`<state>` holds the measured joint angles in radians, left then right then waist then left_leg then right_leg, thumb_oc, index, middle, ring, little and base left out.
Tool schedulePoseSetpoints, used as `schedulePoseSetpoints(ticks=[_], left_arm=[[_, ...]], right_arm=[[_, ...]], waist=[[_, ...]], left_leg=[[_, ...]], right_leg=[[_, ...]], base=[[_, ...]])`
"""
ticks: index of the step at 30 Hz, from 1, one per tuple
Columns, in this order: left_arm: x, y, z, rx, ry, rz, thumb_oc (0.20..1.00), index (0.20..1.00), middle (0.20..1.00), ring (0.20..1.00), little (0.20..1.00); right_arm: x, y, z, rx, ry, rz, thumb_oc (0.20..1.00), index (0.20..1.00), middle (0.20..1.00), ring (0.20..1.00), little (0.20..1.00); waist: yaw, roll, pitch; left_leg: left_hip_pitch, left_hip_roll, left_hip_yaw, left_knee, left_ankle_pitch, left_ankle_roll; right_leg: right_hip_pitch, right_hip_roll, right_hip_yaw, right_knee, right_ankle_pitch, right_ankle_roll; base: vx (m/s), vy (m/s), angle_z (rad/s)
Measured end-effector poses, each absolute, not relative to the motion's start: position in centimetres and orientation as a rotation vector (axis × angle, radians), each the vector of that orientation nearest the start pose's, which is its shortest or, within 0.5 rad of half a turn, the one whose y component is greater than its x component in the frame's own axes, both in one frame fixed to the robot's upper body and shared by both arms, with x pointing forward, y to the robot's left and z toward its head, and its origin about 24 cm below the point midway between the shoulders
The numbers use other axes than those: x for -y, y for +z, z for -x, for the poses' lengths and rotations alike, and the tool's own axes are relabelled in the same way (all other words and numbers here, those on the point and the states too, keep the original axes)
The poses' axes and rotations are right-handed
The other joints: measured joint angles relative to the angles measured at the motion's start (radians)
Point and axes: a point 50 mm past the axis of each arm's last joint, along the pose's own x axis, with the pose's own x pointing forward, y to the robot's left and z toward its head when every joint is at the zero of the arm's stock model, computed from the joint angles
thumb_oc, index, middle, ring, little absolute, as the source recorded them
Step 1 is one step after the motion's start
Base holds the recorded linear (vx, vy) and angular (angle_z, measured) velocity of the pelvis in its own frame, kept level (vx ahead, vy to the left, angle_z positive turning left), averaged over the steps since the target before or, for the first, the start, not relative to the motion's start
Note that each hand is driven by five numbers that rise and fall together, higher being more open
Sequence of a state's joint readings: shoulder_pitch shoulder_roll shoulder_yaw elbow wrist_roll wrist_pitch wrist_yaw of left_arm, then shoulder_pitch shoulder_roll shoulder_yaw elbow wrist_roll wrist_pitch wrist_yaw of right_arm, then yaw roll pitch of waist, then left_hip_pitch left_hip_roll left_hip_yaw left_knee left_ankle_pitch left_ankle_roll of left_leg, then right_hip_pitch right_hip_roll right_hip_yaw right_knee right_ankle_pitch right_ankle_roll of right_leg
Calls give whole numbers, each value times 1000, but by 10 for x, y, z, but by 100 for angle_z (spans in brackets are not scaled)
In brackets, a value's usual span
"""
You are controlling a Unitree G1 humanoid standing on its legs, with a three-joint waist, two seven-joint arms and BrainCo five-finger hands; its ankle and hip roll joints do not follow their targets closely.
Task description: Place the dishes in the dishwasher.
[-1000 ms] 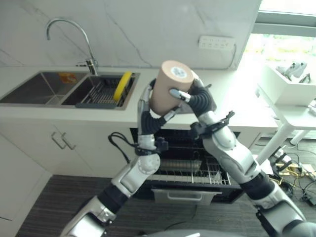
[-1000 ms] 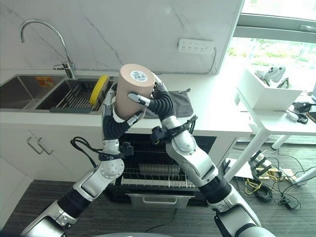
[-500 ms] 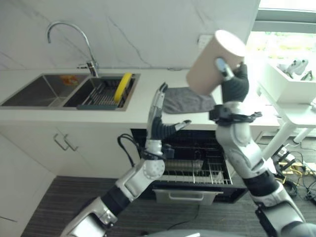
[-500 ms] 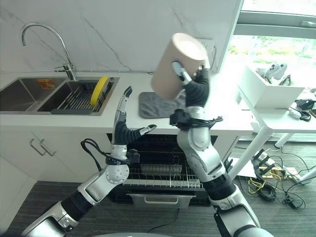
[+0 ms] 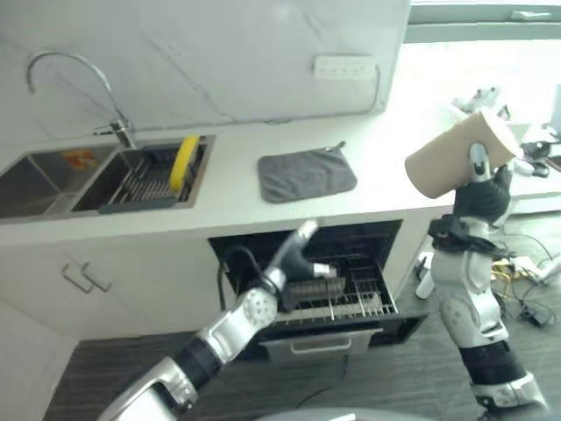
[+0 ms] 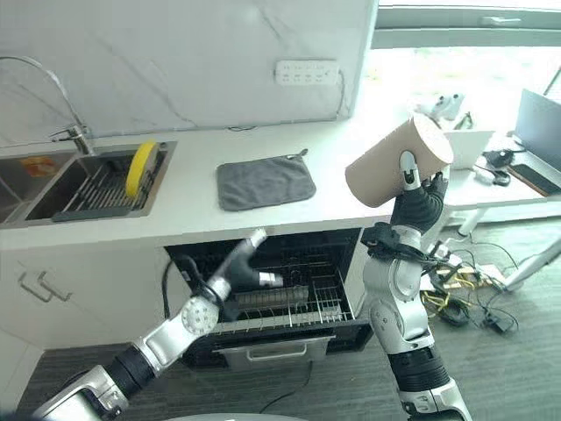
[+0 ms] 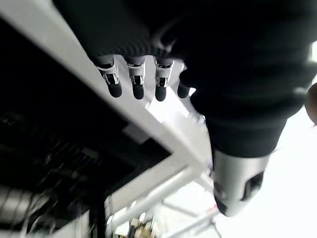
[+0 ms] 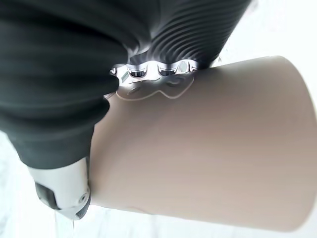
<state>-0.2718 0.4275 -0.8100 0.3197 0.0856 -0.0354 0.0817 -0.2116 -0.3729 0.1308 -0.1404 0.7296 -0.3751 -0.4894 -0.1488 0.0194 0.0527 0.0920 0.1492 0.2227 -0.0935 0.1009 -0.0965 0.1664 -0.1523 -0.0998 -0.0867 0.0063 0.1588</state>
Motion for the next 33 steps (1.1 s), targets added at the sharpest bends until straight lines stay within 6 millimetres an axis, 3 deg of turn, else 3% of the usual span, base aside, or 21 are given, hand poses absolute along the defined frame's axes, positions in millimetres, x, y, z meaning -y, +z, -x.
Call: schedulePoseSetpoints(ticks=[2,6,10,18,26,33], left_arm=[[-95,-31,-237,-216,-742,-740,1000,1000,1000,1000,1000],[-101,-34,-236,-244,-813,-806,1000,1000,1000,1000,1000],[-106,-34,-237,-252,-824,-854,1000,1000,1000,1000,1000],[-100,-23,-238,-205,-873,-878,1000,1000,1000,1000,1000],[-114,-23,-244,-243,-868,-1004,1000,1000,1000,1000,1000],[-107,-15,-254,-196,-902,-1114,1000,1000,1000,1000,1000]], right_arm=[[203,133,-272,417,-256,-508,200,200,200,200,200],[209,103,-270,282,-242,-472,200,200,200,200,200],[210,90,-267,211,-198,-444,200,200,200,200,200],[211,79,-269,163,-156,-414,200,200,200,200,200],[214,63,-277,77,-155,-316,200,200,200,200,200],[204,76,-303,89,-113,-240,200,200,200,200,200]], waist=[[-12,12,2],[-13,41,2],[-12,60,8],[-10,86,64],[-5,77,146],[7,90,210]], left_leg=[[-3,1,9,0,-1,1],[-2,1,11,0,-2,1],[-4,0,11,0,-3,0],[-29,-27,13,4,-4,5],[-52,-38,12,7,-7,11],[-78,-49,12,7,-4,14]], right_leg=[[-10,0,10,0,3,1],[-11,0,13,-1,3,2],[-12,-1,14,0,-2,12],[-39,-29,17,0,10,16],[-60,-36,17,0,12,22],[-86,-45,17,0,16,26]], base=[[67,5,-17],[65,-8,-3],[41,-7,0],[12,4,0],[15,16,1],[-27,20,0]])
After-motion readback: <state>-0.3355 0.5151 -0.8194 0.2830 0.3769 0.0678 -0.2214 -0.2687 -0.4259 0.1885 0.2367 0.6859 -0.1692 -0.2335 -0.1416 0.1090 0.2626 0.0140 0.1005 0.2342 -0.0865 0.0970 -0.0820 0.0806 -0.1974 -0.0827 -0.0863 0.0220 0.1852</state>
